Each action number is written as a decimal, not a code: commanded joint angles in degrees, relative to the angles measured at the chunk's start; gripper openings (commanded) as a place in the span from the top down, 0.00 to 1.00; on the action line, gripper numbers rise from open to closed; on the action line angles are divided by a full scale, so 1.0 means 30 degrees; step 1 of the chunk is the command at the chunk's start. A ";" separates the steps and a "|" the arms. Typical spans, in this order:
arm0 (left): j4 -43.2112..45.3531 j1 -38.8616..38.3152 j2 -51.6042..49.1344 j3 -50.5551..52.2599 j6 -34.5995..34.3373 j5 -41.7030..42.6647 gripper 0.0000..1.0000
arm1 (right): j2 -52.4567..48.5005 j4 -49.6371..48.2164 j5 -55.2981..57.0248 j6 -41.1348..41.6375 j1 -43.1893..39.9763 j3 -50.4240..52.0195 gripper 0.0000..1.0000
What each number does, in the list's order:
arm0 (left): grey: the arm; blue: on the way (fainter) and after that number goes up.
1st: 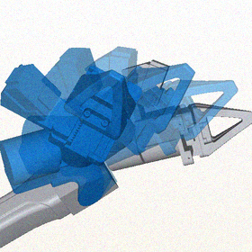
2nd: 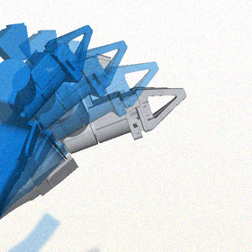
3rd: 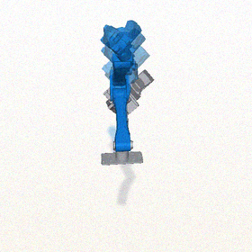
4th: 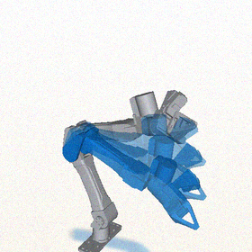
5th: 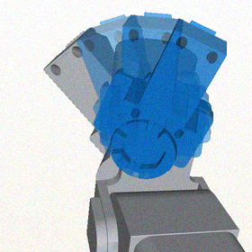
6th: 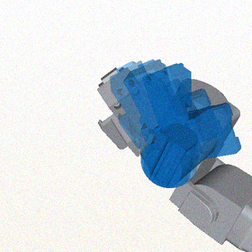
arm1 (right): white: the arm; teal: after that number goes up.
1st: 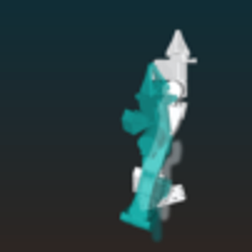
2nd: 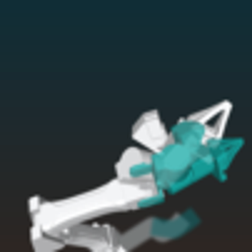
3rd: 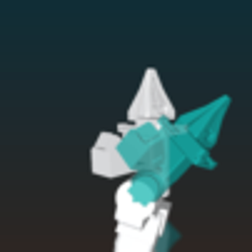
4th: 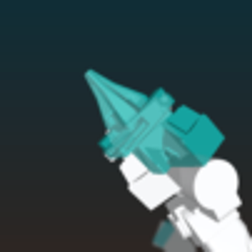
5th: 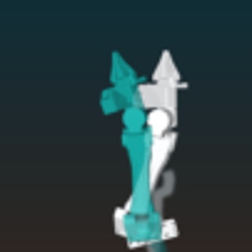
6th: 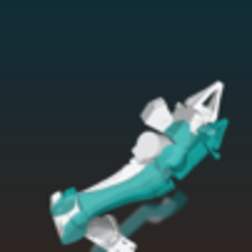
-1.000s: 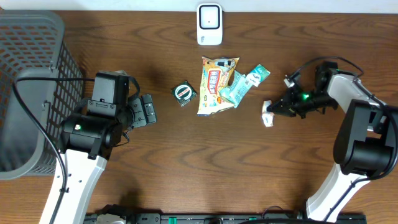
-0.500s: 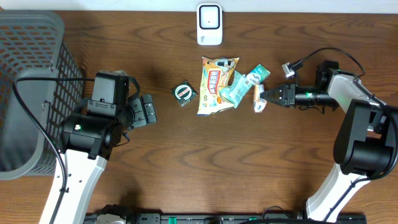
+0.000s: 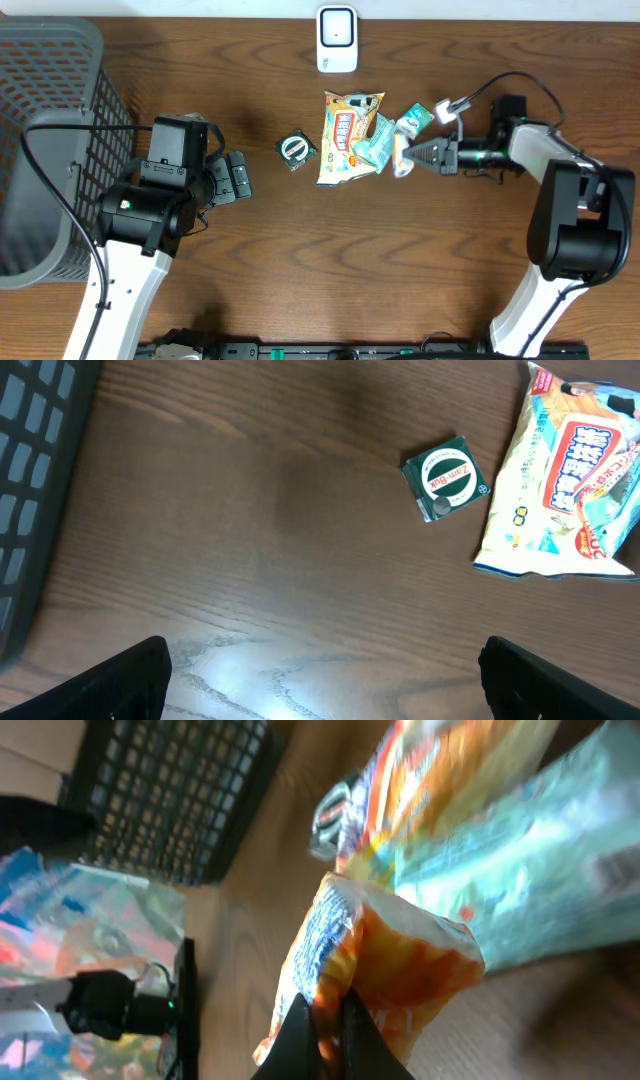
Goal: Scan the item barcode
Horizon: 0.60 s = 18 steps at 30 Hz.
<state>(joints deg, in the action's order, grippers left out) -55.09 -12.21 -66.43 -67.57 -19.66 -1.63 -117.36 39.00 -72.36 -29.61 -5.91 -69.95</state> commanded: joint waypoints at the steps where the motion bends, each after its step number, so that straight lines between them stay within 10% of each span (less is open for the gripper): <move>1: 0.0007 0.0029 -0.0073 -0.0168 -0.0175 0.0029 0.02 | 0.0401 -0.0525 0.0670 -0.0423 0.0182 0.1231 0.99; 18: 0.0007 0.0029 -0.0073 -0.0175 -0.0175 0.0029 0.02 | 0.0408 -0.1639 0.7293 0.4466 -0.0284 0.2696 0.99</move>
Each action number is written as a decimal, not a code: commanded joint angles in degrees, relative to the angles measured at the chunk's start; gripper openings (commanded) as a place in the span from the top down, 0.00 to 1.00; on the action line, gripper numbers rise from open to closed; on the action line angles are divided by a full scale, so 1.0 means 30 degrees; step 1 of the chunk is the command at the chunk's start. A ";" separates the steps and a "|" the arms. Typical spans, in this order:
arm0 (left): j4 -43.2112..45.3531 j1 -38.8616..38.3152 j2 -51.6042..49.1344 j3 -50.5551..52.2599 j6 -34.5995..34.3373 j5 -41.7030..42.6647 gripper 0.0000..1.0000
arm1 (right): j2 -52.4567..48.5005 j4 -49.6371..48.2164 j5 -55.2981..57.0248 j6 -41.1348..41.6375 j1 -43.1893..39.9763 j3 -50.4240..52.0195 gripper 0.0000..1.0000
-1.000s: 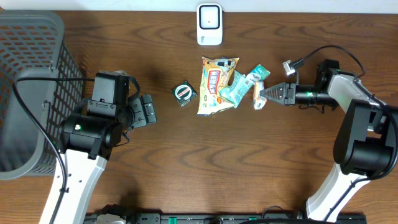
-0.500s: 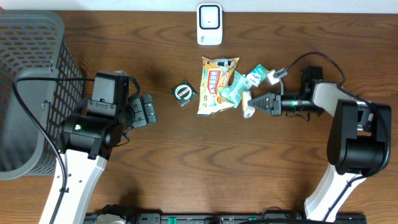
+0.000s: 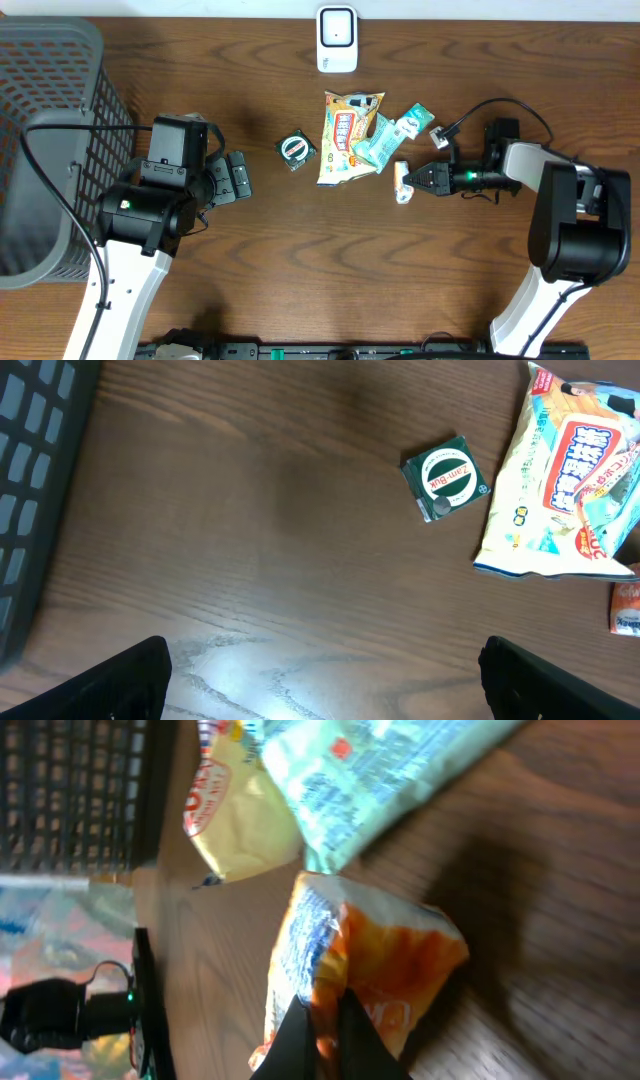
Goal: Scan the item barcode
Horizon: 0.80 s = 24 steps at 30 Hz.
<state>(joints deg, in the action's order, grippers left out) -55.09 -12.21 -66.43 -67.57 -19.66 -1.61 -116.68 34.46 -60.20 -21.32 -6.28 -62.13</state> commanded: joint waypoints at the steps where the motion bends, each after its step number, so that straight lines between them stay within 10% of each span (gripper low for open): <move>1: 0.0007 0.0029 -0.0073 -0.0168 -0.0175 0.0029 0.02 | 0.0182 -0.0124 0.3228 0.1829 -0.0182 0.0087 0.99; 8: 0.0007 0.0029 -0.0073 -0.0168 -0.0175 0.0029 0.02 | 0.0641 0.0291 0.3242 0.3213 -0.0568 -0.0568 0.76; 24: 0.0007 0.0029 -0.0073 -0.0168 -0.0175 0.0022 0.02 | 0.2550 0.5413 0.9049 0.5202 -0.0597 -0.3650 0.68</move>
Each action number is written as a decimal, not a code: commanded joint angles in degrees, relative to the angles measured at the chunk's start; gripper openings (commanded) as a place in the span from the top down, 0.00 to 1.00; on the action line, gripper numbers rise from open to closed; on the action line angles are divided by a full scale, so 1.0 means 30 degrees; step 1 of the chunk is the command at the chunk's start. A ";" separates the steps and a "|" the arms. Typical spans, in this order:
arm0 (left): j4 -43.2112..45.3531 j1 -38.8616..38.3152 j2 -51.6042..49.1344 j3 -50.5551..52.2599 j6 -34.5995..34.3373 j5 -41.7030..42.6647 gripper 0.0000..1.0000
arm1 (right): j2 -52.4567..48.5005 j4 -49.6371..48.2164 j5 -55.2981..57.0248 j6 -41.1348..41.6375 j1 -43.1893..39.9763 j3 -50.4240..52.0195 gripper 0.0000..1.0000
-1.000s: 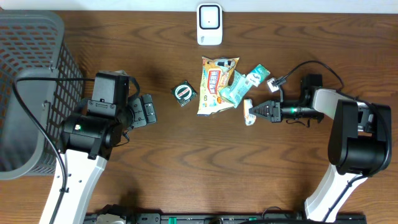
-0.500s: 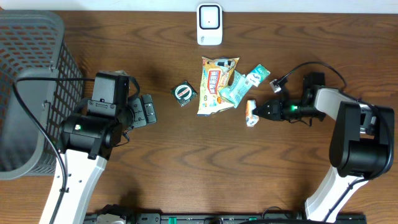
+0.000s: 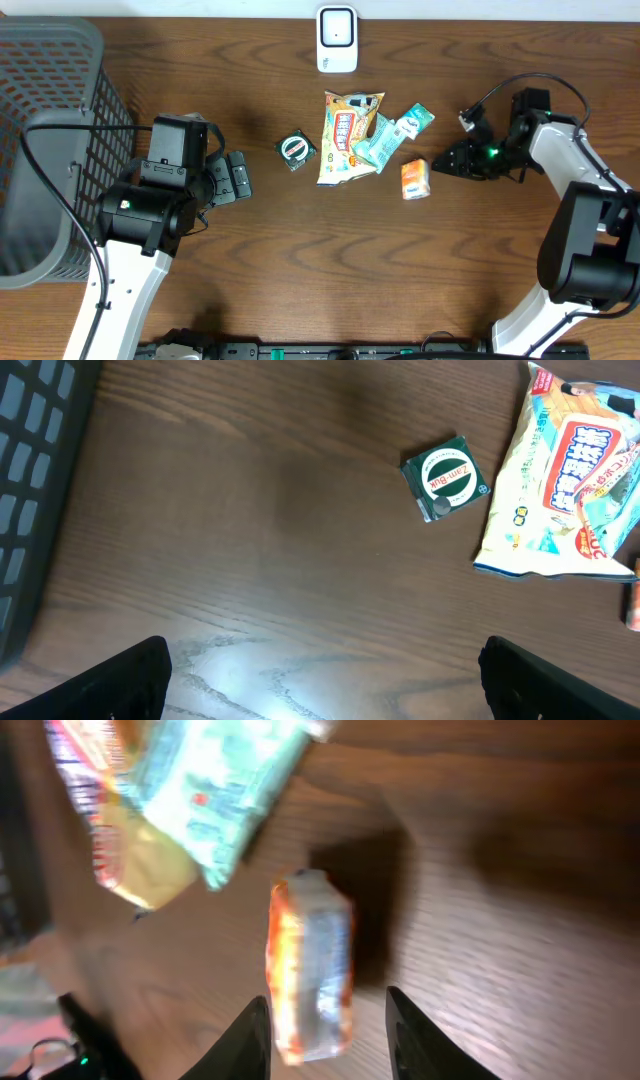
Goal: Scan the item barcode
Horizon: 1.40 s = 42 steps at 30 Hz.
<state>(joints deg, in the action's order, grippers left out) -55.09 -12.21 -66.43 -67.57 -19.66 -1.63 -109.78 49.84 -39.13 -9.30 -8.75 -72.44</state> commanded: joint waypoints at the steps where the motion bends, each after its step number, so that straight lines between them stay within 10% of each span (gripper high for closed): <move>1: 0.0007 0.0029 -0.0073 -0.0168 -0.0175 0.0029 0.02 | 0.0248 0.0401 0.2018 0.1231 0.0248 -0.0211 0.68; 11: 0.0007 0.0029 -0.0073 -0.0168 -0.0175 0.0029 0.02 | 0.0240 0.0459 0.2433 0.1253 0.0685 -0.0182 0.59; 21: 0.0007 0.0029 -0.0073 -0.0168 -0.0175 0.0029 0.02 | 0.0240 0.0233 0.3577 0.2885 0.0743 0.0328 0.01; 35: 0.0007 0.0029 -0.0073 -0.0168 -0.0175 0.0029 0.02 | 0.0240 -0.0379 0.3293 0.3730 0.0750 0.0328 0.01; 42: 0.0007 0.0029 -0.0073 -0.0175 -0.0175 0.0029 0.02 | 0.0233 -0.0998 0.4022 0.3723 0.1188 0.0328 0.32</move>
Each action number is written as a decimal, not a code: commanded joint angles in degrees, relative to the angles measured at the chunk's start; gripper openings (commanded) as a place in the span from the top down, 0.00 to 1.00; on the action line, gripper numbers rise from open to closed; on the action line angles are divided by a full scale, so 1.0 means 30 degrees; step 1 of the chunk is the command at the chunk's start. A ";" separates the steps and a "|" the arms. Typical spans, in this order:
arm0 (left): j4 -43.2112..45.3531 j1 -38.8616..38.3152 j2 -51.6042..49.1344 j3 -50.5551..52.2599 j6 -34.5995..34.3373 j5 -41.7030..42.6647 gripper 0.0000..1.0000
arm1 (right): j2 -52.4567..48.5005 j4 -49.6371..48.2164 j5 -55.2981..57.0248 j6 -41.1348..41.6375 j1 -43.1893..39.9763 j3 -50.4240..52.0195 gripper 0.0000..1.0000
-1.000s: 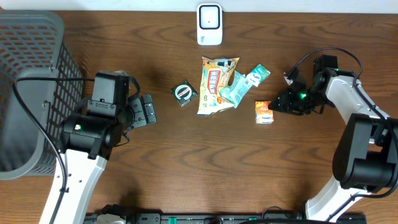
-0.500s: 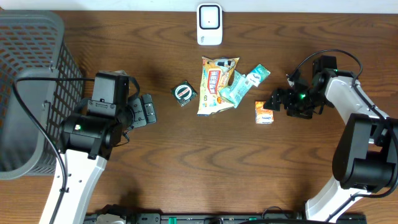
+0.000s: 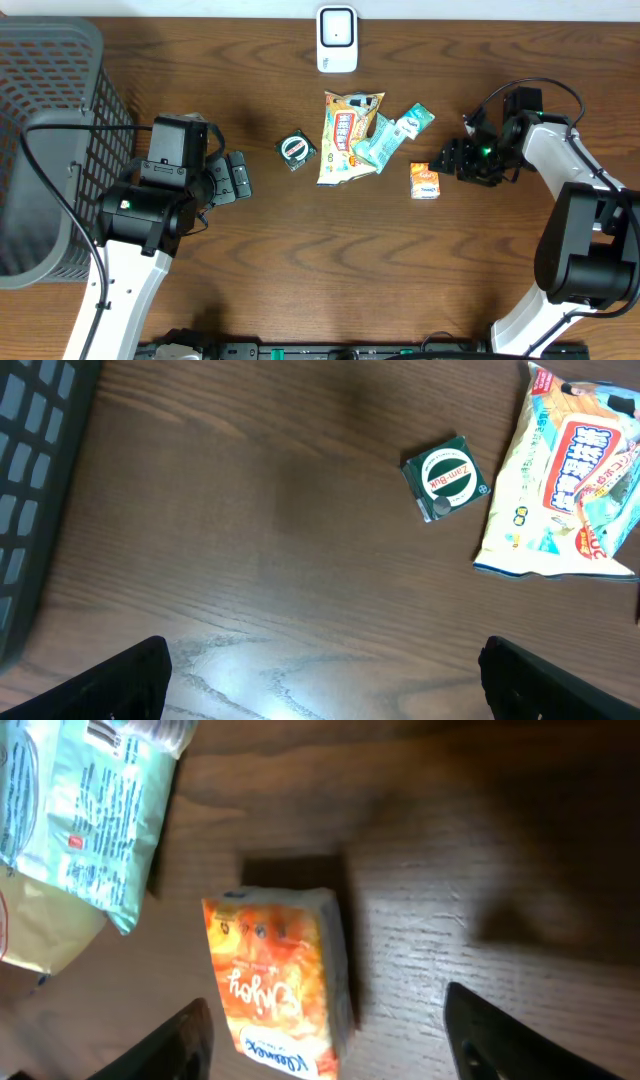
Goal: Scan the item barcode
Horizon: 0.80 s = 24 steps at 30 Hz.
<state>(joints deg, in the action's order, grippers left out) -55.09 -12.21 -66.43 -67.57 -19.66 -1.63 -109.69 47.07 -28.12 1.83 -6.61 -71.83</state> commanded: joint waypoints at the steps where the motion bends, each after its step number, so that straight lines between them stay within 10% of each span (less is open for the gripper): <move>1: 0.0007 0.0029 -0.0073 -0.0168 -0.0175 0.0036 0.02 | 0.0204 -0.0058 0.0342 0.0015 0.0561 0.0124 0.33; 24: 0.0007 0.0029 -0.0073 -0.0168 -0.0175 0.0029 0.02 | 0.0204 -0.0459 0.1348 0.0313 0.1982 0.0131 0.48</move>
<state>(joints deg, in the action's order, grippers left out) -55.09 -12.21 -66.43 -67.57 -19.66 -1.63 -109.69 45.84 -24.18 2.39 -1.87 -71.83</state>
